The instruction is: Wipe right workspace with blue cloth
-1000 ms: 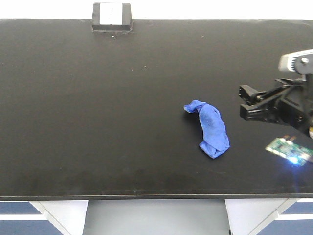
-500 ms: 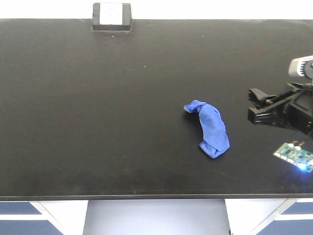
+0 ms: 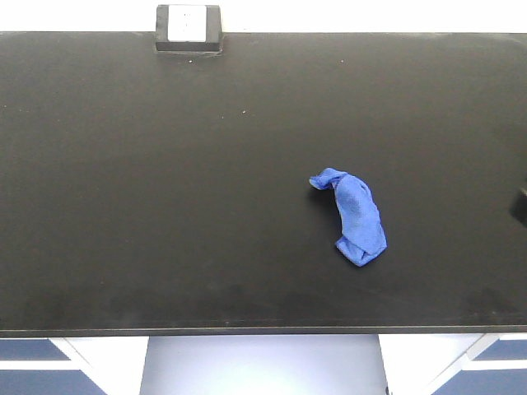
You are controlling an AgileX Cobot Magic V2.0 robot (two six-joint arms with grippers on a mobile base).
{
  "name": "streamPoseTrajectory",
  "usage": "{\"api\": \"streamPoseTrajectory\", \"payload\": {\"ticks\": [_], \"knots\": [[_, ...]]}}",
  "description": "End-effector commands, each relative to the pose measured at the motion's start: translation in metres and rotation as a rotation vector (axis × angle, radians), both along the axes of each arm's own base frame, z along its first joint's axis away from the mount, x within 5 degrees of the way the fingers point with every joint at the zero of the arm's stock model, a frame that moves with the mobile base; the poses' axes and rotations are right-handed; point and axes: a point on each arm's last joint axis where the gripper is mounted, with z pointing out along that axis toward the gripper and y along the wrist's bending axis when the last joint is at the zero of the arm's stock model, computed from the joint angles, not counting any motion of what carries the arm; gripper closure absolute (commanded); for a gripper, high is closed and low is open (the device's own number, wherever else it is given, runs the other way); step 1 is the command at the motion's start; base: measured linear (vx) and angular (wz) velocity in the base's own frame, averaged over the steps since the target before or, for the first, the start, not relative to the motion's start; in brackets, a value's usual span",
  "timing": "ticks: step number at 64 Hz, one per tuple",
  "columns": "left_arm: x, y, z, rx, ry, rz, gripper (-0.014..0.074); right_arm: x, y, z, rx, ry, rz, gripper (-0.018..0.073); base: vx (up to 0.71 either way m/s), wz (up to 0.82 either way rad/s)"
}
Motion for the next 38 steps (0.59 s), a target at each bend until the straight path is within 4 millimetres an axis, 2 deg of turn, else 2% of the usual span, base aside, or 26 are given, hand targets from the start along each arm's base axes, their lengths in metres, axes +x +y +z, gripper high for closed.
{"api": "streamPoseTrajectory", "payload": {"ticks": [1, 9, 24, 31, 38], "knots": [[0.0, -0.001, -0.002, -0.009, -0.068, -0.016, 0.0602, -0.01, -0.002, 0.008, -0.132, -0.117, 0.074, 0.057, 0.0, 0.0], [0.0, -0.001, -0.002, -0.009, -0.068, -0.016, 0.0602, -0.028, -0.005, -0.009, -0.232, -0.2, 0.14, 0.0566, 0.0, 0.0], [0.0, -0.001, -0.002, -0.009, -0.068, -0.016, 0.0602, -0.057, -0.01, -0.061, -0.13, -0.306, 0.176, 0.0566, 0.0, 0.0], [0.0, -0.001, -0.002, -0.009, -0.068, -0.016, 0.0602, -0.062, -0.007, -0.088, -0.05, -0.344, 0.208, 0.0566, 0.0, 0.0], [0.0, -0.001, -0.002, -0.01, -0.068, -0.016, 0.0602, -0.058, 0.001, -0.101, -0.052, -0.389, 0.276, 0.0565, 0.0, 0.0]]}}
